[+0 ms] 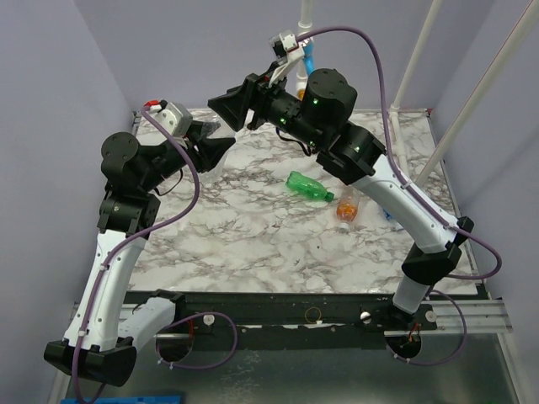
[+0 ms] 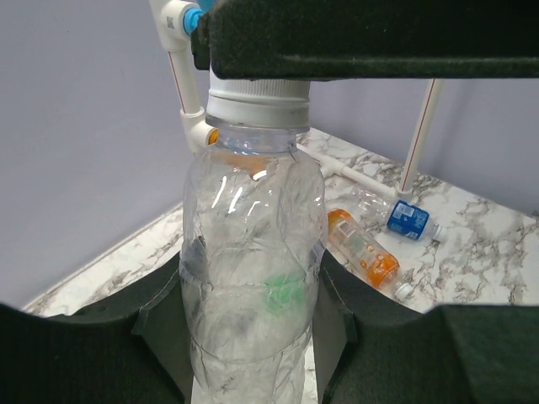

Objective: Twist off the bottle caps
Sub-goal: Unscrew the bottle cap from the plastic bottle.

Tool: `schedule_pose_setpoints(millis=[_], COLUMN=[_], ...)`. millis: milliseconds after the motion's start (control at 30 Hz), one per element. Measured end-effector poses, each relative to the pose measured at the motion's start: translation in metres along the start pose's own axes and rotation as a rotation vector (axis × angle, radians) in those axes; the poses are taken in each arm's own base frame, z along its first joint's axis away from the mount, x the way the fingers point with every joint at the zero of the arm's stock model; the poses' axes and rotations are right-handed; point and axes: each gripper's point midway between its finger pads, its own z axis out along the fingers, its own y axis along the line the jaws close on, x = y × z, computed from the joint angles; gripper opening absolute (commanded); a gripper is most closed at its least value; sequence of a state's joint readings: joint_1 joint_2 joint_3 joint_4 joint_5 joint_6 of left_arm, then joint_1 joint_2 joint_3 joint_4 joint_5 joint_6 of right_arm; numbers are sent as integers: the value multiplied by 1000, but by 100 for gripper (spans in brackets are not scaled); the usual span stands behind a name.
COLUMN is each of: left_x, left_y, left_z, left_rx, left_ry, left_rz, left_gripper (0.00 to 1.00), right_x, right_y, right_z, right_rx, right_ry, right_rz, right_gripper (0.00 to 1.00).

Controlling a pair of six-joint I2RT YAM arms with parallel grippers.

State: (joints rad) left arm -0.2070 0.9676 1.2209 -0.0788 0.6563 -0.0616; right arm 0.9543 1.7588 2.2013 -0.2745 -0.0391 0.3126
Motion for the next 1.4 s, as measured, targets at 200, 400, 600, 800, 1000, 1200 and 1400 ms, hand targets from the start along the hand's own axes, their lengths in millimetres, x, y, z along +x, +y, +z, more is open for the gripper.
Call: schedule_pose_setpoints(millis=[200,400,600,800,1000,1200,1400], left_x=[2,2,2,0,-6,-7,-17], left_y=[-1,-4,-8,-12,-16,-19,-40], left_z=[0,0,1,0,0,0,-3], left_rx=[1,11,23,40,52,65,169], left_ry=[6,6,7,4,-5,-8,-20], left_rz=[-11,-33,-58,-82,-105,-115,-142], left_gripper=[0,0,0,0,0,0,0], right_x=[-1,0,3,6,7,6,-2], right_y=[1,1,0,-1,-2,3,22], right_z=[1,2,4,7,8,8,-11], right_rx=[-3,-2,1,2,0,-27,-161], right_ry=[-8,-6,-2,1,-1,-5,-6], right_rz=[11,20,25,29,21,14,-22], right_gripper=[70,69,64,37,1,1,0])
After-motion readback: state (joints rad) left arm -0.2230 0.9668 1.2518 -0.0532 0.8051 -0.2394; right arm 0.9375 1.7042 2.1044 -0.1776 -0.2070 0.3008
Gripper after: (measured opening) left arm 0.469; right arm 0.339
